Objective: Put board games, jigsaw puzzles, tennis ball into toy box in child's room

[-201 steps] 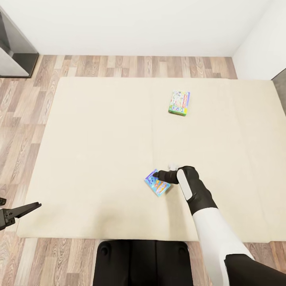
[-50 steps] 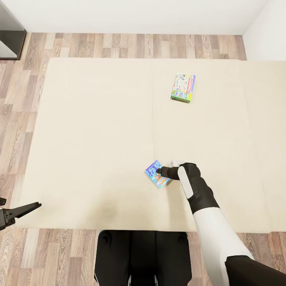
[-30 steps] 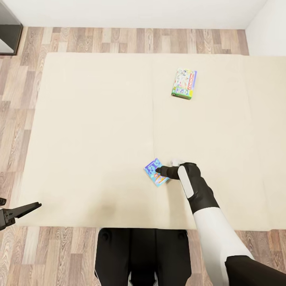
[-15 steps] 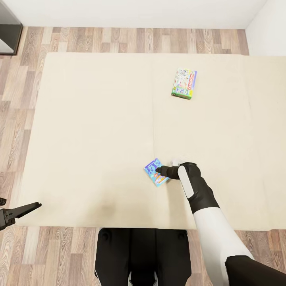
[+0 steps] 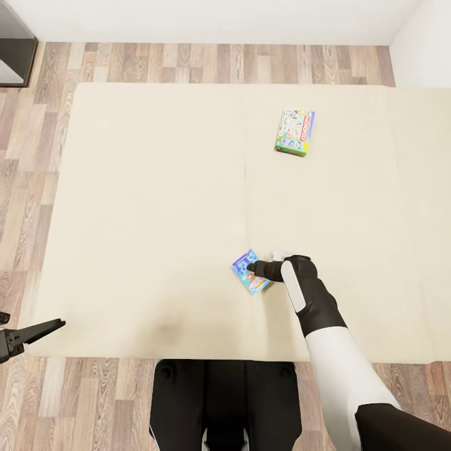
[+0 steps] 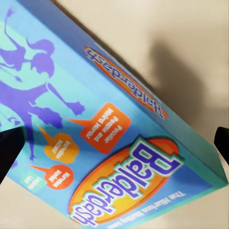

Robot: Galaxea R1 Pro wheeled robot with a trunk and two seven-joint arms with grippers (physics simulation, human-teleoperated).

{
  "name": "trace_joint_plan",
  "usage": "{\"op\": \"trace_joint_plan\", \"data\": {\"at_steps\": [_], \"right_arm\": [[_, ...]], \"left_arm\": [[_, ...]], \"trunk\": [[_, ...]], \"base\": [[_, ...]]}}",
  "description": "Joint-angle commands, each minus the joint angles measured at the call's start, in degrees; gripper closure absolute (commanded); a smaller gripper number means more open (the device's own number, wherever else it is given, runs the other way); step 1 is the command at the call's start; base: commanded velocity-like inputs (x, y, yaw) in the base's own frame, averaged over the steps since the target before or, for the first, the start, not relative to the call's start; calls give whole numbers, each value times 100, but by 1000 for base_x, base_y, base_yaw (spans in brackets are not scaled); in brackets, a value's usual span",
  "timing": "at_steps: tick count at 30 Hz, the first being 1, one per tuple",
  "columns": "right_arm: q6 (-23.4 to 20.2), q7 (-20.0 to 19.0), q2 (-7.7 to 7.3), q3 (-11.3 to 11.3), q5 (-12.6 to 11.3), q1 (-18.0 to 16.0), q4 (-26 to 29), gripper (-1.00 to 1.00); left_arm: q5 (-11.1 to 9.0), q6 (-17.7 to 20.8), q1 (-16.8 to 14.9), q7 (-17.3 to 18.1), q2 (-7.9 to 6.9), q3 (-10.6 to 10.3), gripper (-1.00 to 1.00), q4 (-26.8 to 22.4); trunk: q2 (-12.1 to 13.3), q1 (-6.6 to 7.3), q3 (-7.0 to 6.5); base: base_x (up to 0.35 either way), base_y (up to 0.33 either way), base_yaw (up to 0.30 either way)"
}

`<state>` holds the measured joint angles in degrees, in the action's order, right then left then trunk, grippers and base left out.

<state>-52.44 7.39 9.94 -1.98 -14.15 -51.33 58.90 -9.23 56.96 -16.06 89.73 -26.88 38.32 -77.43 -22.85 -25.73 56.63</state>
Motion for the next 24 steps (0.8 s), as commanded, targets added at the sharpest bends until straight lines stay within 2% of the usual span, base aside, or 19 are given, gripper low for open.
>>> {"op": "trace_joint_plan", "data": {"at_steps": [1, 24], "right_arm": [[-21, 47, 6, -13, -26, 1, -98, -100], [-29, 43, 6, -13, -26, 1, -98, -100]], "left_arm": [[9, 61, -3, 27, -1, 0, -100, 0], [9, 61, -3, 27, -2, 0, -100, 0]], "trunk": [[-7, -5, 6], [-7, -5, 6]], "base": [[0, 9, 0], [0, 30, 0]]}}
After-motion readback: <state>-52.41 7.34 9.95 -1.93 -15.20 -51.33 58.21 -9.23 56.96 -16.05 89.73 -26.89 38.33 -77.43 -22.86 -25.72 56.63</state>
